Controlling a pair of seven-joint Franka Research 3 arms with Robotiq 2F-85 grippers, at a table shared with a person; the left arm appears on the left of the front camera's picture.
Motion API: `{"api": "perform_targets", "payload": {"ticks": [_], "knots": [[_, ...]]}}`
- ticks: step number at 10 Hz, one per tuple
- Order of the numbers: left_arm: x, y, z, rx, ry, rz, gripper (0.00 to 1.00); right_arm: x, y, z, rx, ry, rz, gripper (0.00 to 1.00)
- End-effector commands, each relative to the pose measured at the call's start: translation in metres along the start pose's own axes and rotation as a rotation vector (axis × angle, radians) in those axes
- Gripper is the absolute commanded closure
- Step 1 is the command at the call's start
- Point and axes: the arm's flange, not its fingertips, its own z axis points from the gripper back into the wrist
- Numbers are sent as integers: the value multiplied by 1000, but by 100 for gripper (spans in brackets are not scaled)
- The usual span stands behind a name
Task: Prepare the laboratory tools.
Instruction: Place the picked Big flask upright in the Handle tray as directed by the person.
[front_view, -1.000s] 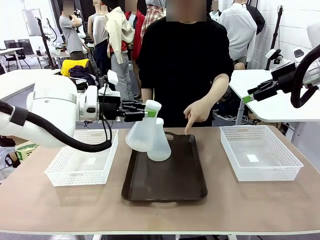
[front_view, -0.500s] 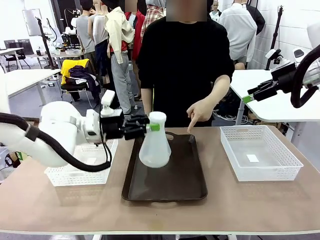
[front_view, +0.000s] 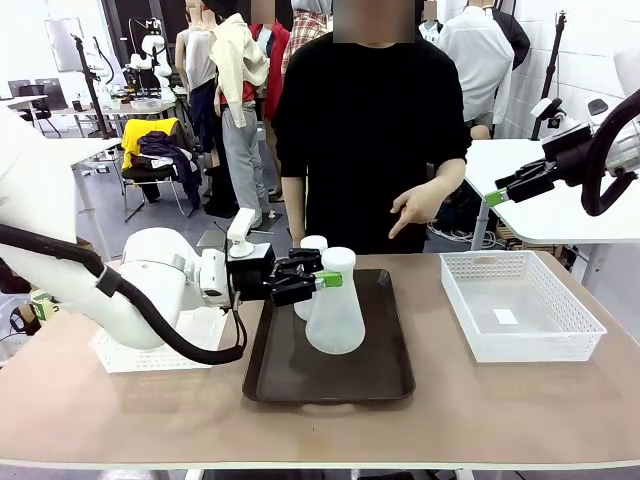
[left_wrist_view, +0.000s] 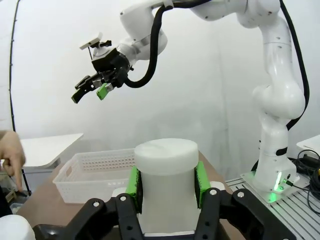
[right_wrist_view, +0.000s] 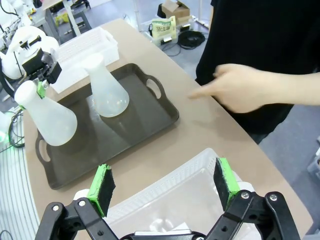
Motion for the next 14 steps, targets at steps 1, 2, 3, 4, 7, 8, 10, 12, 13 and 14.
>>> {"api": "perform_targets", "payload": {"ticks": [1,2,3,4,7,8,10,12,13,14], "knots": [[-11,6,-3,-4,21,-10,100,0,1,0,-2,17,-9,0],[-18,6,-4,-10,45,-12,100,0,1,0,-2,17,-9,0],[-24,7,-4,-7,51,-12,100,0,1,0,-2,17,-9,0],[-29,8,-3,7,53,-9,100,0,1,0,-2,17,-9,0],[-44,12,0,35,59,7,100,0,1,0,-2,17,-9,0],[-44,12,-1,35,63,25,100,0,1,0,-2,17,-9,0],[-42,10,0,30,93,22,60,0,1,0,-2,17,-9,0],[-41,10,2,34,162,56,20,0,1,0,-2,17,-9,0],[-39,10,2,23,220,66,0,0,1,0,-2,17,-9,0],[-36,9,3,1,267,88,0,0,1,0,-2,17,-9,0]]}}
